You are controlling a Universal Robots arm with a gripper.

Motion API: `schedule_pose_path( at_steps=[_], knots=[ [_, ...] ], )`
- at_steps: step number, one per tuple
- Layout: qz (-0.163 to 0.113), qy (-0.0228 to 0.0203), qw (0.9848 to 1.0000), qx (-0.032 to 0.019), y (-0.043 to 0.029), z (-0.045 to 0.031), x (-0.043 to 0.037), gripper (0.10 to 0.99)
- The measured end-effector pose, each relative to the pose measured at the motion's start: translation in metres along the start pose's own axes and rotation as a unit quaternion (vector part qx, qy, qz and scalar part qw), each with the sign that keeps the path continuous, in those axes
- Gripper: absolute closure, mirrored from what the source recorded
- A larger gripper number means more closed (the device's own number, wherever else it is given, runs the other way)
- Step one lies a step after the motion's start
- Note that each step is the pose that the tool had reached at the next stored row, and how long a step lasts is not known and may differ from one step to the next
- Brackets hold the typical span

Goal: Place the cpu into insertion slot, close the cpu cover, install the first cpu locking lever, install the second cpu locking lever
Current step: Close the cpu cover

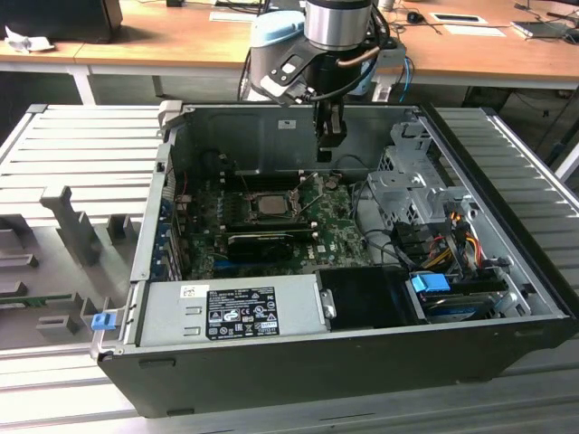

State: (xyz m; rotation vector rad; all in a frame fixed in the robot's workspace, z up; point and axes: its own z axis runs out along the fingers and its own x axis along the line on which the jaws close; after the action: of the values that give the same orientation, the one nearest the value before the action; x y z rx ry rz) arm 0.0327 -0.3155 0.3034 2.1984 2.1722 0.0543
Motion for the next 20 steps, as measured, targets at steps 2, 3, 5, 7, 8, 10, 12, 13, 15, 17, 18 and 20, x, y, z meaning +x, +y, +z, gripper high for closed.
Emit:
schedule_pose_path(
  at_steps=[2, 3, 5, 7, 8, 10, 12, 13, 15, 17, 18, 20],
  knots=[
    [0.0, 0.0, 1.0, 0.0001, 0.0034, 0.0002, 0.0001, 0.98],
    [0.0, 0.0, 1.0, 0.0001, 0.0056, 0.0003, 0.0001, 0.98],
    [0.0, 0.0, 1.0, 0.0002, 0.0094, 0.0006, 0.0002, 0.98],
    [0.0, 0.0, 1.0, 0.0003, 0.0134, 0.0008, 0.0003, 0.98],
    [0.0, 0.0, 1.0, 0.0003, 0.0158, 0.0009, 0.0004, 0.98],
    [0.0, 0.0, 1.0, 0.0005, 0.0192, 0.0011, 0.0004, 0.98],
    [0.0, 0.0, 1.0, 0.0008, 0.0233, 0.0014, 0.0005, 0.98],
    [0.0, 0.0, 1.0, 0.001, 0.0265, 0.0016, 0.0005, 0.98],
    [0.0, 0.0, 1.0, 0.0012, 0.0297, 0.0018, 0.0005, 0.98],
    [0.0, 0.0, 1.0, 0.0015, 0.0337, 0.0021, 0.0006, 0.98],
    [0.0, 0.0, 1.0, 0.0015, 0.0346, 0.0021, 0.0006, 0.98],
    [0.0, 0.0, 1.0, 0.0016, 0.0377, 0.0023, 0.0007, 0.98]
  ],
)
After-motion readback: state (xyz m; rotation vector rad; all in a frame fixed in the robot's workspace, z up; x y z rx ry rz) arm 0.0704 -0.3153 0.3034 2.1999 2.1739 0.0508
